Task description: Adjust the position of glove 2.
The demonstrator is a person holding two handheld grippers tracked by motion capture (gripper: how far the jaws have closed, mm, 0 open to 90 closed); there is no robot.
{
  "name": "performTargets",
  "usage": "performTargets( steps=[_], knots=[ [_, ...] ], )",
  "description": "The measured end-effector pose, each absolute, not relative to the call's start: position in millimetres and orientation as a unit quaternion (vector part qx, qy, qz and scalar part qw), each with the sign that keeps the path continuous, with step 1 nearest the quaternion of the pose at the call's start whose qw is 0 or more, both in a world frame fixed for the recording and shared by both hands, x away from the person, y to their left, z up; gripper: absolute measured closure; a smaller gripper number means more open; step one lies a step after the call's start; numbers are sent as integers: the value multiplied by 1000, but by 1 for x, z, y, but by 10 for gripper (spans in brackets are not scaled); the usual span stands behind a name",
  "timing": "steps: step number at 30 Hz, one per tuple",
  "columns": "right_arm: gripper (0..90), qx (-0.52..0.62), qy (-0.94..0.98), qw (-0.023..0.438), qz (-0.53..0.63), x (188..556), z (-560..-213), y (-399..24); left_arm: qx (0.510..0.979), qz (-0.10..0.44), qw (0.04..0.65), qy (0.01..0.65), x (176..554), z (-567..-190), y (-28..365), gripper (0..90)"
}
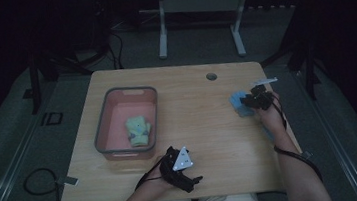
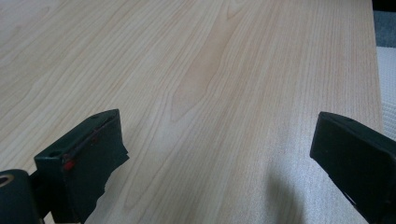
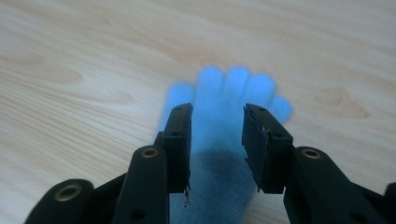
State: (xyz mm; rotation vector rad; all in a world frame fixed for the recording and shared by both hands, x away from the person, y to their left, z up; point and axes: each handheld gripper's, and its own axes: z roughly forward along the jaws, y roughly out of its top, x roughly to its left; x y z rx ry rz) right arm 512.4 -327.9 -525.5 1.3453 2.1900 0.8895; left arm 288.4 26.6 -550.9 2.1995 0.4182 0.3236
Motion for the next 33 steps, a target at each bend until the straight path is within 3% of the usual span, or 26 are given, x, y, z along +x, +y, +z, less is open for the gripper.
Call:
performTargets(
  steps=[7,14,18,33],
  knots=[
    [646,502,788,196,297,516,-542,-326,876,126,432,175,290,-550,30,28],
    [797,519,772,210,300,513,-544,-319,877,127,432,170,289,-551,30,28],
    [872,564,736,180,329,510,-540,-321,877,126,427,180,291,-551,32,28],
    [881,490,757,223,370,442,-478,-263,877,136,425,177,290,-553,32,28]
  ],
)
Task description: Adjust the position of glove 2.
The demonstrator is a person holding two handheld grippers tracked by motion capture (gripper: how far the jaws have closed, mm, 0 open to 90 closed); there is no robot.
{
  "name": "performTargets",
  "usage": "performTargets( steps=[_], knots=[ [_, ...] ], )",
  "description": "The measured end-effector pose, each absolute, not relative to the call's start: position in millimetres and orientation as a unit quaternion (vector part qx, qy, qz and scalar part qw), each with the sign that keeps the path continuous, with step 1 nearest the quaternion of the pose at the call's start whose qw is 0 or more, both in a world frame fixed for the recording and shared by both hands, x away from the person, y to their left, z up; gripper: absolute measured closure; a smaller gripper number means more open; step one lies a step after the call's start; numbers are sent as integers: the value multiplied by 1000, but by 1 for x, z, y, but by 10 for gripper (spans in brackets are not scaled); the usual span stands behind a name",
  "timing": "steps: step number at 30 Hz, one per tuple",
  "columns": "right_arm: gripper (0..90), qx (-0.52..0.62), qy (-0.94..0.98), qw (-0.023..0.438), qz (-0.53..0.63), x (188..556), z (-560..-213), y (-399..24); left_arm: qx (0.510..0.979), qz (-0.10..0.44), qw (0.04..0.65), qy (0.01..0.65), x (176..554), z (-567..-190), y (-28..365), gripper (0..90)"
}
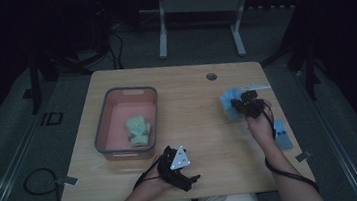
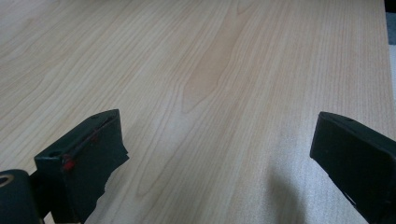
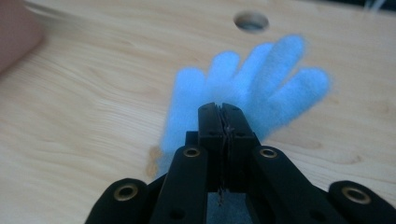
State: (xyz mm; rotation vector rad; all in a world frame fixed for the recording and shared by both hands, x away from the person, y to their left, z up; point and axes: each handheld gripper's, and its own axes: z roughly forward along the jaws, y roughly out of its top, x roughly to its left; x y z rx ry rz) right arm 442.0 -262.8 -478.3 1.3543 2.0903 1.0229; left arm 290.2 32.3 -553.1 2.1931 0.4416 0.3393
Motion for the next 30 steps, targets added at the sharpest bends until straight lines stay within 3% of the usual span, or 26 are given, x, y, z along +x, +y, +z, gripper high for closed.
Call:
performTargets(
  steps=[7,13,23,30],
  knots=[
    [881,466,751,231,407,396,-448,-237,879,139,423,173,290,-553,32,28],
    [881,472,740,230,420,367,-444,-220,878,142,424,171,290,-553,32,28],
    [881,484,741,220,409,338,-466,-192,880,150,420,163,288,-555,30,28],
    [881,519,732,206,389,334,-508,-181,879,158,421,159,287,-555,31,28]
  ],
)
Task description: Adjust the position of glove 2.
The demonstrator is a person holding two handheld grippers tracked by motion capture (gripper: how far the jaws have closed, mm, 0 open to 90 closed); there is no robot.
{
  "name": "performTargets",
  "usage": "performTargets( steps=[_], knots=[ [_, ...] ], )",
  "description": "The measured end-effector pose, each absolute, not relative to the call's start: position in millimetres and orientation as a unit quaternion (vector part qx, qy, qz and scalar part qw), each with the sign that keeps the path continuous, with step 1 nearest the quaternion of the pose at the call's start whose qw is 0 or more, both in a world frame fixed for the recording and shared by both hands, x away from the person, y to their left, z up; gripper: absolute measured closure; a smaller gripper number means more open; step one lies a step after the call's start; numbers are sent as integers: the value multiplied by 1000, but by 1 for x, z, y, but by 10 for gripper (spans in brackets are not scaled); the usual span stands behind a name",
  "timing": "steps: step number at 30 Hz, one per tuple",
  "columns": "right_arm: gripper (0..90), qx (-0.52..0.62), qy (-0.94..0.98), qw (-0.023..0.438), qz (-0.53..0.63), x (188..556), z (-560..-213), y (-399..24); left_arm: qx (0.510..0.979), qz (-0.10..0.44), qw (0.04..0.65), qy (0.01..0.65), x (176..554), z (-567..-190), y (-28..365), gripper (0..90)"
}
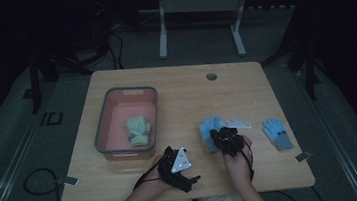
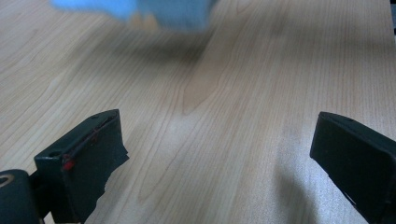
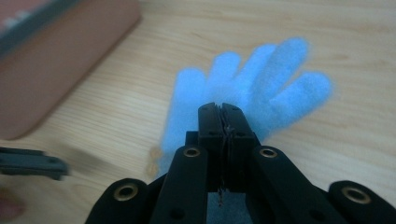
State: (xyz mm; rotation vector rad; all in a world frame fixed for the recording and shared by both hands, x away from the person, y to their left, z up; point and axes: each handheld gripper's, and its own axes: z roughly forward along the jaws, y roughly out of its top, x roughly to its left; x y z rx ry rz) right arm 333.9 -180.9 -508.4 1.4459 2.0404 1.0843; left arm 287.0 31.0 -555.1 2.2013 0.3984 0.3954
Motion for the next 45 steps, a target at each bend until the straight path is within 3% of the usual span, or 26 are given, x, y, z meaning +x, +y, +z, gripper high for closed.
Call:
performTargets(
  steps=[17,25,26,36,42,45],
  knots=[
    [874,546,728,191,368,347,-545,-164,878,149,425,161,287,-555,32,28],
    [754,541,736,191,361,348,-550,-161,883,146,418,155,287,-556,30,28],
    [719,540,733,186,368,347,-549,-162,882,145,420,156,286,-556,31,28],
    [671,507,738,201,397,344,-517,-179,882,145,420,155,286,-556,30,28],
    [672,482,747,229,397,350,-505,-207,885,142,416,153,285,-558,30,28],
    [674,475,749,250,390,355,-496,-241,884,140,419,155,285,-557,30,28]
  ],
)
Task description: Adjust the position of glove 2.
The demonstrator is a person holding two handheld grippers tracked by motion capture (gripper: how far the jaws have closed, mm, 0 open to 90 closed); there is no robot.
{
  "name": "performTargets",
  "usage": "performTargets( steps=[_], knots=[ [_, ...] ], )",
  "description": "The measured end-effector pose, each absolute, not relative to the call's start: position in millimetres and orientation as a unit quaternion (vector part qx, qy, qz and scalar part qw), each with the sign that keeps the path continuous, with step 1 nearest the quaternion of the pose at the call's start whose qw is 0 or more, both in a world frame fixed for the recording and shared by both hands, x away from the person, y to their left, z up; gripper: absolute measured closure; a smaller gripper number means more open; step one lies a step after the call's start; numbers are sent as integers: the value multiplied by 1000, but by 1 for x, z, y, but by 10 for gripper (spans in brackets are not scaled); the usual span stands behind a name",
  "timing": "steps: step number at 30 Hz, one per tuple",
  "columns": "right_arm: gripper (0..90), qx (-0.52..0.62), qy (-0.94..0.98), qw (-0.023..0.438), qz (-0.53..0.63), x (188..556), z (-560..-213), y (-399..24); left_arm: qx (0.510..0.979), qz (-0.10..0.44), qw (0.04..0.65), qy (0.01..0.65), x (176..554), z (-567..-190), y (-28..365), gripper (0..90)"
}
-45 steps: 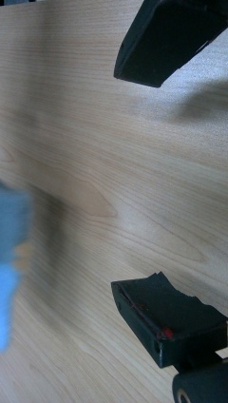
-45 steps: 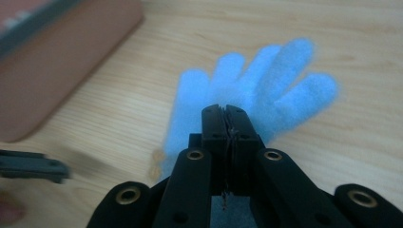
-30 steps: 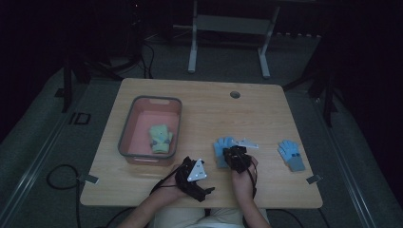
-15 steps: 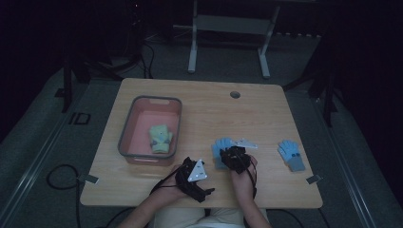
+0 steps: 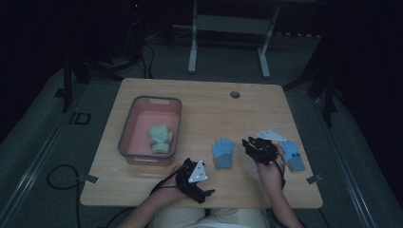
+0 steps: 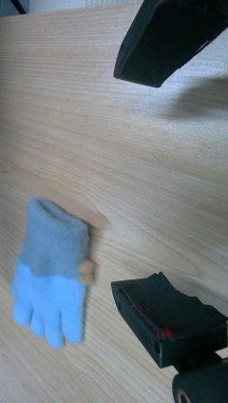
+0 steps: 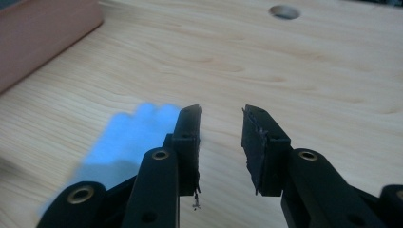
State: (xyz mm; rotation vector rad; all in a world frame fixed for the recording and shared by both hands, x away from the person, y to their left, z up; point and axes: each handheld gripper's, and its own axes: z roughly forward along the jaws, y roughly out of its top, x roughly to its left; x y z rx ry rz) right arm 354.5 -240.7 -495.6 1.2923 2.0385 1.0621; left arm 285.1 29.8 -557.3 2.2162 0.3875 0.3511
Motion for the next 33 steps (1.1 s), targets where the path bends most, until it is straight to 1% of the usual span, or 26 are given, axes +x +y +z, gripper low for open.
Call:
performTargets(
  steps=[1,2,3,4,5,7,9,11,16,17,21,24,33],
  knots=[
    [675,472,749,254,389,355,-494,-252,883,140,420,155,285,-557,30,28],
    [675,472,749,254,389,355,-494,-252,883,140,420,155,285,-557,30,28],
    [686,472,748,264,385,355,-493,-262,883,139,420,156,286,-557,30,28],
    [687,464,749,266,391,355,-491,-278,884,139,419,156,286,-557,30,28],
    [691,459,750,279,386,355,-490,-294,884,140,419,156,286,-558,30,28],
    [697,457,751,278,387,356,-490,-300,883,139,420,157,286,-558,29,28],
    [705,453,752,284,385,356,-491,-326,883,140,420,156,285,-557,29,27],
    [708,453,752,286,384,355,-491,-332,882,140,421,158,286,-558,29,28],
    [722,462,749,299,368,353,-494,-367,882,139,421,159,286,-558,30,28],
    [730,468,751,296,360,353,-496,-379,882,140,420,158,286,-558,30,28],
    [733,473,756,295,343,354,-501,-392,882,139,422,159,286,-558,30,28],
    [736,482,768,277,320,357,-513,-407,881,139,423,160,286,-558,30,28],
    [718,497,775,240,308,362,-540,-417,881,137,423,161,286,-558,30,27]
  ],
)
